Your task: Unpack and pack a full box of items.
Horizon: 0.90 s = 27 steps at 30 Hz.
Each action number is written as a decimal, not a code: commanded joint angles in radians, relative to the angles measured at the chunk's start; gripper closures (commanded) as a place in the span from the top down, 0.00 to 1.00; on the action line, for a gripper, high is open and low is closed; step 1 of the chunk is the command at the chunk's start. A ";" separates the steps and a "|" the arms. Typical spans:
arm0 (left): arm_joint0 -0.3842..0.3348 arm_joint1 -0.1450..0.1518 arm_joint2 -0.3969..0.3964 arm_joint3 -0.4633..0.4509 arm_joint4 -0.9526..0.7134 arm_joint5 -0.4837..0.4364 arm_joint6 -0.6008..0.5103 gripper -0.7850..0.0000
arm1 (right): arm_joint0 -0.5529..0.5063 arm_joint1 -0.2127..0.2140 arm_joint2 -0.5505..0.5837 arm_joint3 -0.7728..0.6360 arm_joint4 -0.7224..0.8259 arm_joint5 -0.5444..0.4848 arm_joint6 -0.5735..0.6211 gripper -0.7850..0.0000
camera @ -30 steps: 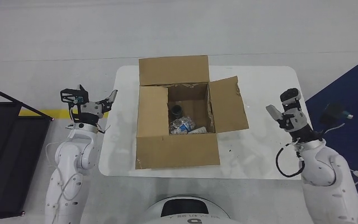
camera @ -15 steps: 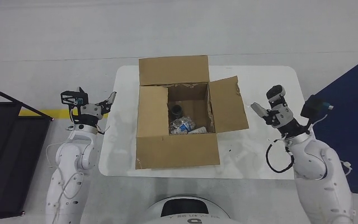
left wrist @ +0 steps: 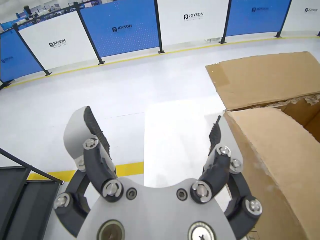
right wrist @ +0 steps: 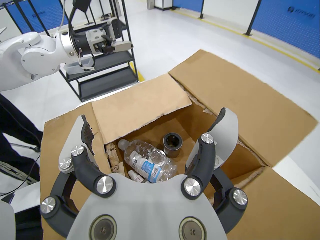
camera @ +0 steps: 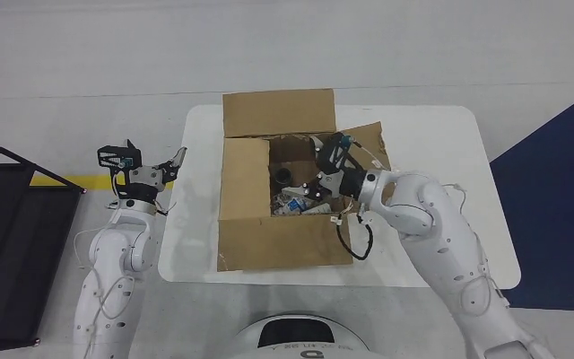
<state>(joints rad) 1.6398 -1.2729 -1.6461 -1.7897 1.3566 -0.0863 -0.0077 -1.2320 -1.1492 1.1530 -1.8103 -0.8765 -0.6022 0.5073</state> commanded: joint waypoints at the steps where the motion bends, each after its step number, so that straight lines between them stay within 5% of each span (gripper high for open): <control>1: 0.000 0.000 0.000 0.000 0.000 0.000 0.000 1.00 | -0.010 0.001 0.005 -0.004 -0.003 -0.001 -0.006 1.00; 8: -0.021 0.006 -0.011 0.061 0.078 -0.003 0.001 1.00 | -0.005 -0.001 -0.022 0.029 0.036 -0.027 0.029 1.00; 14: -0.063 0.012 -0.009 0.143 0.155 -0.015 0.009 1.00 | 0.207 -0.042 -0.213 0.267 0.274 -0.093 0.204 1.00; 20: -0.058 0.019 0.015 0.160 0.224 -0.087 0.036 1.00 | 0.365 -0.096 -0.337 0.499 0.413 -0.087 0.192 1.00; 27: -0.055 0.023 0.045 0.183 0.274 -0.136 0.075 1.00 | 0.428 -0.126 -0.385 0.636 0.540 -0.041 0.221 1.00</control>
<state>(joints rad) 1.5860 -1.2501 -1.6052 -1.6113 1.6214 -0.2183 0.0651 -0.8083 -1.2729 0.7714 -1.1882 -0.3509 -0.6514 0.7220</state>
